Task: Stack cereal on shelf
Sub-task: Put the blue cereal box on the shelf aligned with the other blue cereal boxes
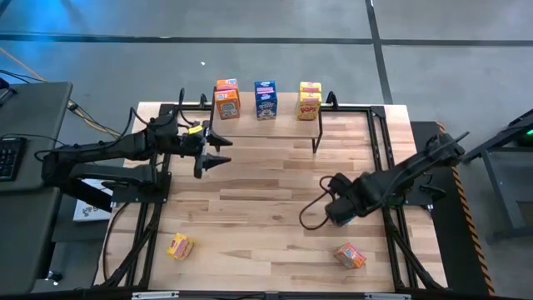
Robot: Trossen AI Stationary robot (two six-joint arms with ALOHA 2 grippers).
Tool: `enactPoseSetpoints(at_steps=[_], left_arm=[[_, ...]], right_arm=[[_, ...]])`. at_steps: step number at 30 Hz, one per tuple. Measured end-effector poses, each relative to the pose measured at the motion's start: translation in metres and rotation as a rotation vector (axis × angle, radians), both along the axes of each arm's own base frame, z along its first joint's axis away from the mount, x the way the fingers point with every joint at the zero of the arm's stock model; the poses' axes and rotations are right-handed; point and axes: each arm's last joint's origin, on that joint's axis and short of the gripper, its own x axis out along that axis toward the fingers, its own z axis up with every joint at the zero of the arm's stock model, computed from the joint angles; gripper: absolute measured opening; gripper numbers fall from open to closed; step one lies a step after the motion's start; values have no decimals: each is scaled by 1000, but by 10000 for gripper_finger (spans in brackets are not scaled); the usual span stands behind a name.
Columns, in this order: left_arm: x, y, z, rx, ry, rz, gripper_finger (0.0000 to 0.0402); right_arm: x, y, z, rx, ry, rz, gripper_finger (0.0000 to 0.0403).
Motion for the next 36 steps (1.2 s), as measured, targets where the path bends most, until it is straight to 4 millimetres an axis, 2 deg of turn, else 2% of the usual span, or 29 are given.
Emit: enactPoseSetpoints(at_steps=[9, 19, 27, 31, 36], left_arm=[[1, -5, 0, -33, 3, 9, 271], [2, -5, -1, -19, 6, 75, 271], [6, -4, -4, -22, 25, 76, 271], [9, -4, -6, -25, 41, 72, 271], [15, -3, -12, -29, 69, 71, 271]], right_arm=[[-10, 16, -35, 66, 54, -22, 307], [-17, 24, -52, 57, 49, -28, 307], [-15, 26, -69, 103, 16, -24, 305], [-15, 26, -70, 102, 20, -11, 283], [-15, 25, -70, 102, 23, 2, 229]])
